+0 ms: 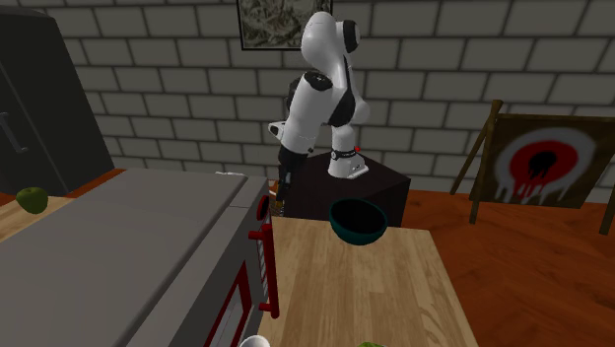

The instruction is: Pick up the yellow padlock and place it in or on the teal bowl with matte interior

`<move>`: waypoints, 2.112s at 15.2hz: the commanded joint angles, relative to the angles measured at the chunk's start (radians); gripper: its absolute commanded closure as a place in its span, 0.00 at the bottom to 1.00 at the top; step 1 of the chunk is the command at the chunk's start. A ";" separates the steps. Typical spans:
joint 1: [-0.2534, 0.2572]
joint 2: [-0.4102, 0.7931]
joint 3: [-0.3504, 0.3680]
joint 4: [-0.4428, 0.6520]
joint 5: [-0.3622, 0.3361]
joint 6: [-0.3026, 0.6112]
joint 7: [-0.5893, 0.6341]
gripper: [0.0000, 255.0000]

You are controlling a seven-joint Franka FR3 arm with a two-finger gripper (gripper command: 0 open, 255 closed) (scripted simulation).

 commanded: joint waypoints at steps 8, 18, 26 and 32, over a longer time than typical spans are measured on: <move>0.053 -0.159 0.099 -0.184 0.112 0.017 0.129 1.00; 0.155 -0.268 0.215 -0.278 0.235 -0.014 0.282 1.00; 0.173 -0.171 0.201 -0.313 0.134 0.054 0.374 1.00; 0.194 -0.101 0.177 -0.327 0.060 0.092 0.438 1.00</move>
